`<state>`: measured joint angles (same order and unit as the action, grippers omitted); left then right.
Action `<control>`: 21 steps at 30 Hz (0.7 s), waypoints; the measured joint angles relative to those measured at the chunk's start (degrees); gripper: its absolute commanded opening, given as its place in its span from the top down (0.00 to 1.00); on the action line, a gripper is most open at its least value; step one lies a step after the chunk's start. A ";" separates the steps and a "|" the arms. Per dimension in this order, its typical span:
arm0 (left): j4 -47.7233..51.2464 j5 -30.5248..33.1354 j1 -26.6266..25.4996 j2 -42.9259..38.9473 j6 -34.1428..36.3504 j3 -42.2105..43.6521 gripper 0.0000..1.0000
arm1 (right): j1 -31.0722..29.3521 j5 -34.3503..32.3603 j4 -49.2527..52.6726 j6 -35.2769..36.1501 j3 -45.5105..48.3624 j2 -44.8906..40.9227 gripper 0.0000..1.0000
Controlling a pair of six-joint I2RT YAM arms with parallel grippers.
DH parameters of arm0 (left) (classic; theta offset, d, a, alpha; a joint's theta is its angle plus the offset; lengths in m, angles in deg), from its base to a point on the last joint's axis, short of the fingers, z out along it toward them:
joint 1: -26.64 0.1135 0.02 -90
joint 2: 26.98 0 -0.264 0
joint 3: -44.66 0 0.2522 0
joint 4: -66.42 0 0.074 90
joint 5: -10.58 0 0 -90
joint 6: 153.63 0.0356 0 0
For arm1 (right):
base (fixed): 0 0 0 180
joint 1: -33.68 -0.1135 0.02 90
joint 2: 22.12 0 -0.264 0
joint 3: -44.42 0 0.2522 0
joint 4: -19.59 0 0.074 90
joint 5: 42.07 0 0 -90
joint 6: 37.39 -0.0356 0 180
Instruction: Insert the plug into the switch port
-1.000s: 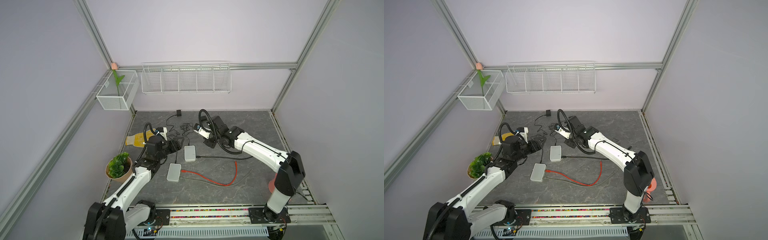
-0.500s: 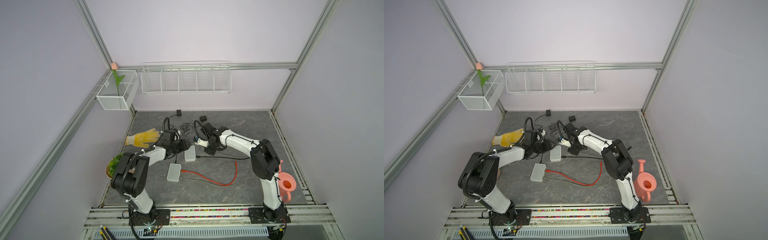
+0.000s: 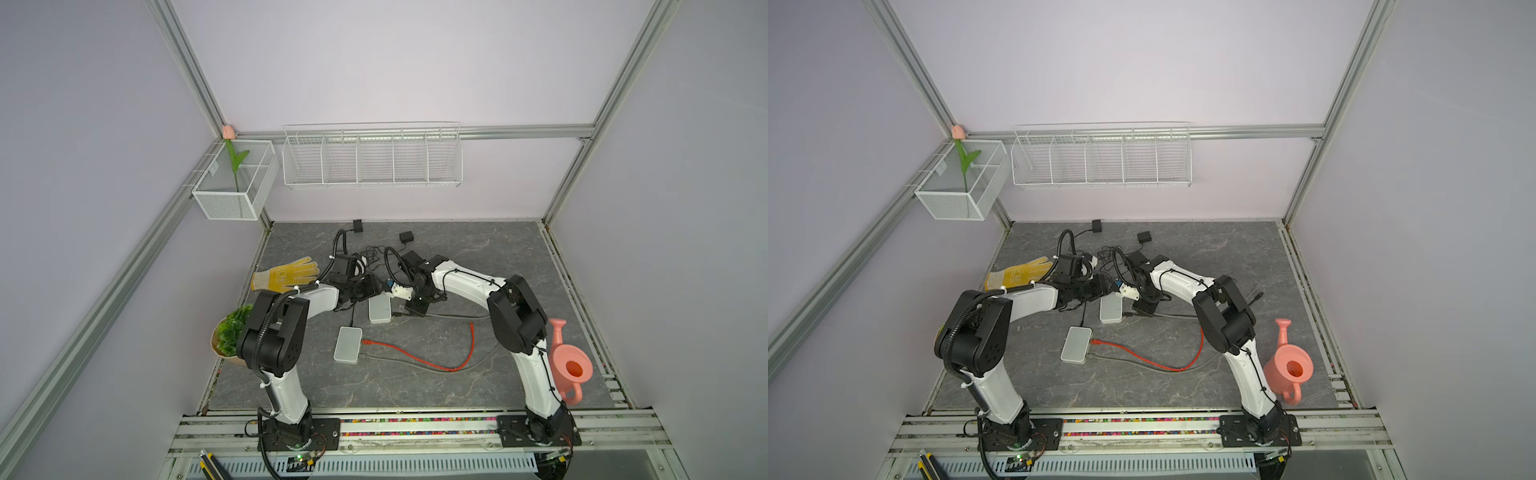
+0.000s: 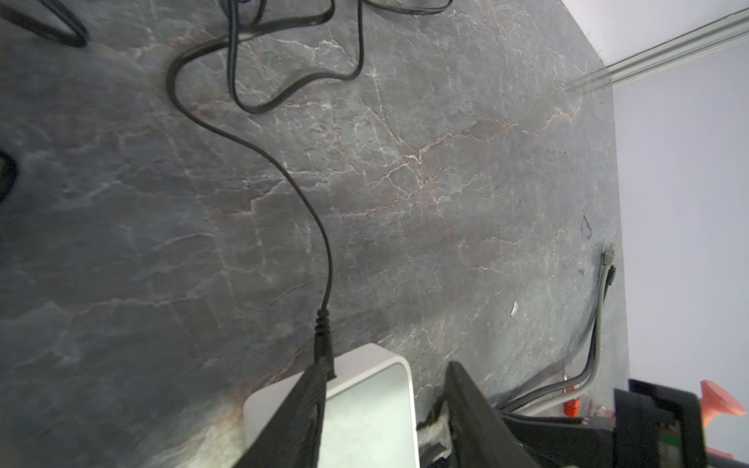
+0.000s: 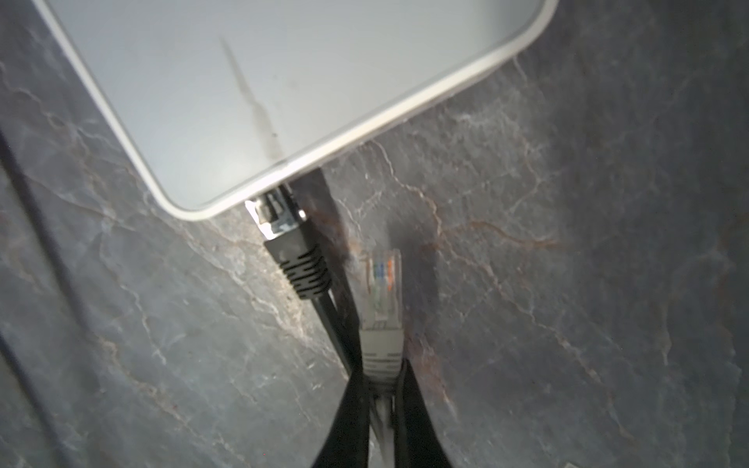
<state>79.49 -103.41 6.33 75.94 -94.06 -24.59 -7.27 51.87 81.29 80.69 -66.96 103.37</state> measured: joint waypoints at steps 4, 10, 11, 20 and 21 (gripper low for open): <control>3.41 2.54 0.17 -6.16 0.85 2.67 0.45 | 0.35 0.00 -0.28 -0.02 0.15 0.00 0.93; 4.44 2.69 1.86 -10.08 1.51 3.98 0.47 | 1.25 0.48 -0.66 -0.02 0.72 -0.02 0.93; 4.44 2.10 1.95 -8.83 1.66 3.96 0.47 | 1.29 0.68 -0.66 -0.04 0.72 -0.02 0.93; 5.60 0.39 1.92 -2.51 1.90 3.93 0.50 | 0.42 3.08 -0.52 -0.15 0.42 -0.02 0.93; 5.46 0.04 1.90 -2.16 2.01 3.89 0.50 | 0.11 3.50 -0.46 -0.17 0.22 -0.02 0.93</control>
<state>84.96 -103.36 8.23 73.77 -92.05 -20.70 -7.16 55.37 80.83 80.51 -66.75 103.35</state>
